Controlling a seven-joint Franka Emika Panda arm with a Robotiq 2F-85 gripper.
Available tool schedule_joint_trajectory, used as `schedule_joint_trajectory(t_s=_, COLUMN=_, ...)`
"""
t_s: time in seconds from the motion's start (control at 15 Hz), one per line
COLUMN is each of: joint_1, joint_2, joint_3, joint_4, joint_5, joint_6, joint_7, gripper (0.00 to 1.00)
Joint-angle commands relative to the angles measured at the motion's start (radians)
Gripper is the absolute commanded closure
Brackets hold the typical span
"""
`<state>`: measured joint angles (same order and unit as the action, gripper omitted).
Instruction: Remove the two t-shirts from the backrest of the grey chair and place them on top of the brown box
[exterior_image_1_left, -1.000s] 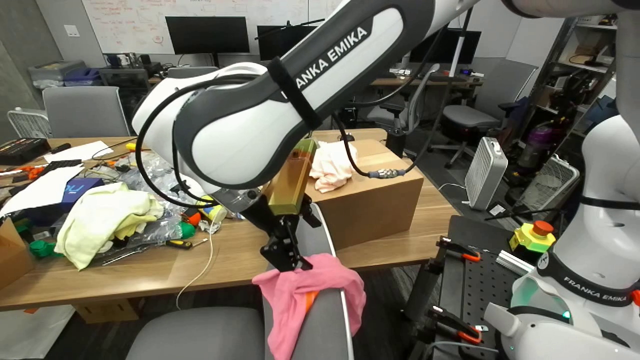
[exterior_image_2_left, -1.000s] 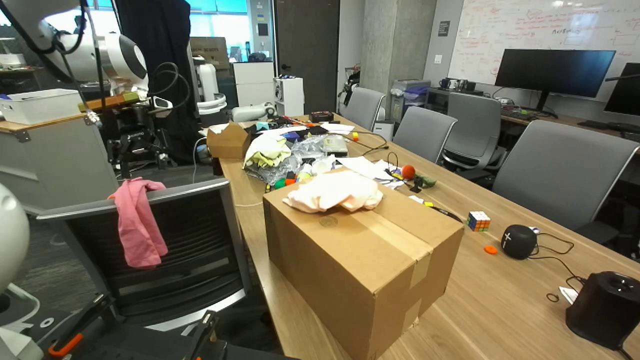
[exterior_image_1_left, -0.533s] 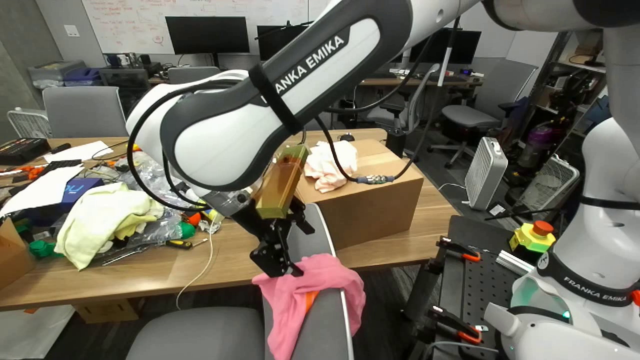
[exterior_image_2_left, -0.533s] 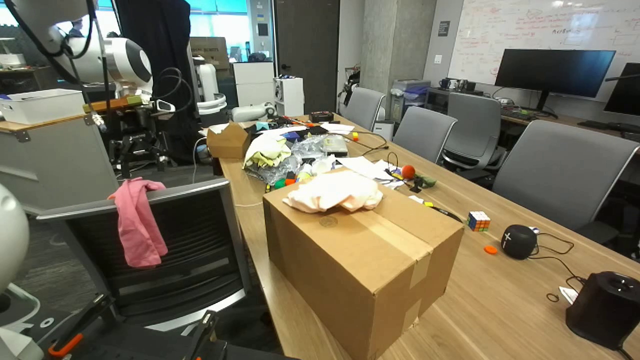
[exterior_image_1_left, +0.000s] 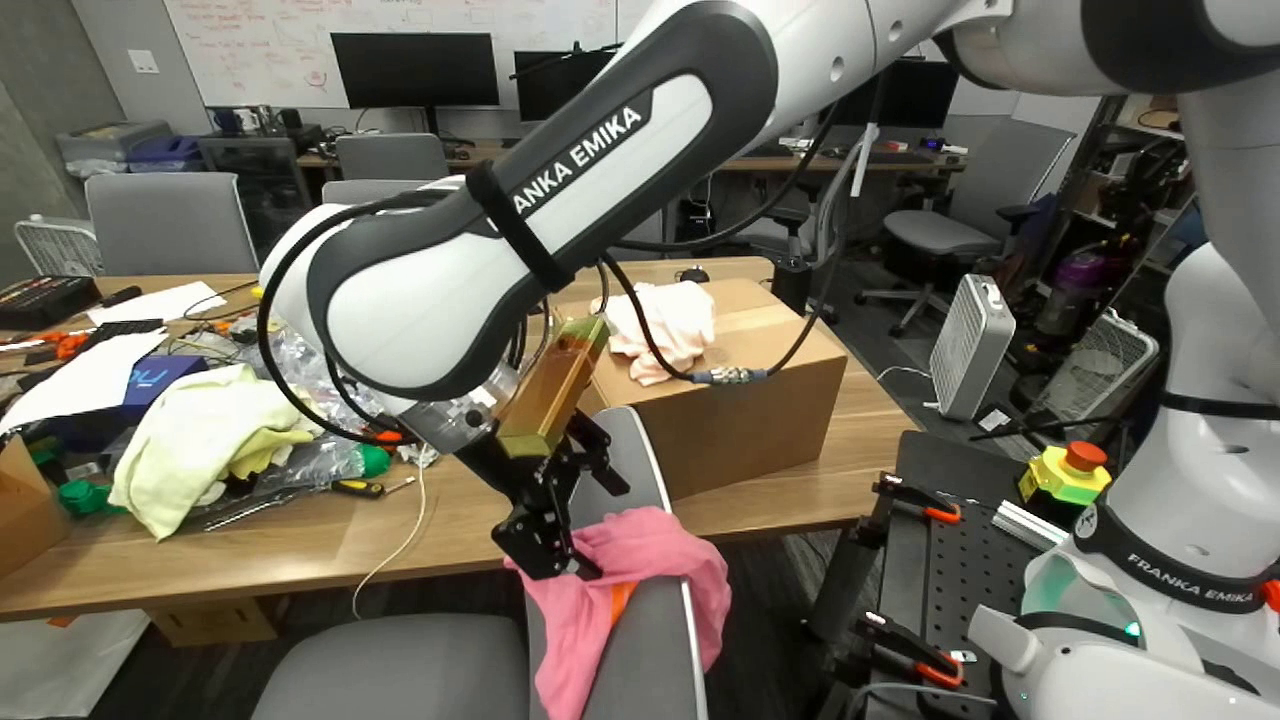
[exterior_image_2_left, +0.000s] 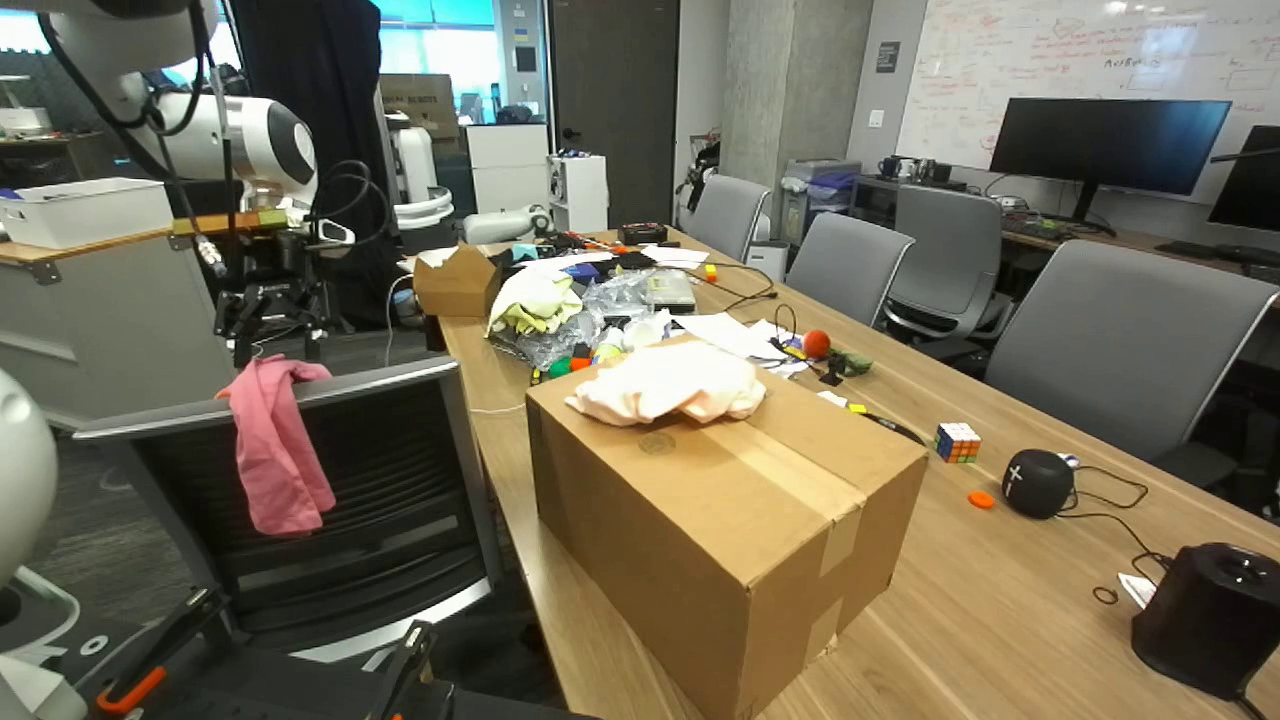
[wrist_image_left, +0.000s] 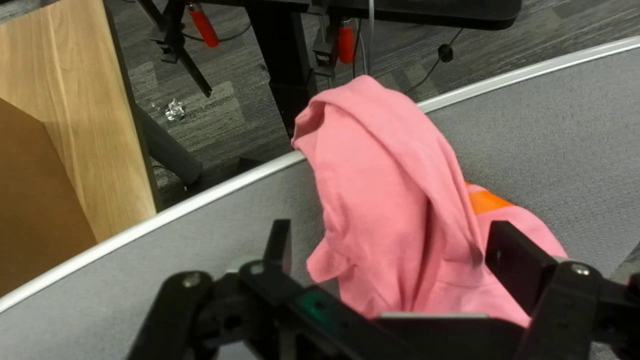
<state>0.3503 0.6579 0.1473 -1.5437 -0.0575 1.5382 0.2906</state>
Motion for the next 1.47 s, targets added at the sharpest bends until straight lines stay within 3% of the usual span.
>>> schedule_joint_trajectory(t_s=0.0, joint_1=-0.011, joint_2=0.035, joint_3=0.002, joint_4=0.063, joint_5=0.034, joint_6=-0.059, joint_7=-0.024, gripper=0.00)
schedule_joint_trajectory(t_s=0.47, joint_1=-0.005, joint_2=0.079, joint_3=-0.022, joint_4=0.109, joint_5=0.008, joint_6=-0.139, joint_7=-0.004, gripper=0.00)
schedule_joint_trajectory(t_s=1.07, joint_1=-0.034, joint_2=0.053, joint_3=-0.031, joint_4=0.086, joint_5=-0.002, joint_6=-0.094, joint_7=-0.058, gripper=0.00)
schedule_joint_trajectory(t_s=1.13, joint_1=-0.038, joint_2=0.052, joint_3=-0.029, joint_4=0.087, joint_5=0.003, joint_6=-0.100, joint_7=-0.067, gripper=0.06)
schedule_joint_trajectory(t_s=1.2, joint_1=-0.043, joint_2=0.050, joint_3=-0.028, joint_4=0.087, joint_5=0.005, joint_6=-0.103, joint_7=-0.077, gripper=0.27)
schedule_joint_trajectory(t_s=1.33, joint_1=-0.053, joint_2=0.059, joint_3=-0.027, joint_4=0.095, joint_5=0.007, joint_6=-0.110, joint_7=-0.098, gripper=0.30)
schedule_joint_trajectory(t_s=1.4, joint_1=-0.057, joint_2=0.056, joint_3=-0.026, joint_4=0.092, joint_5=0.008, joint_6=-0.110, joint_7=-0.108, gripper=0.37)
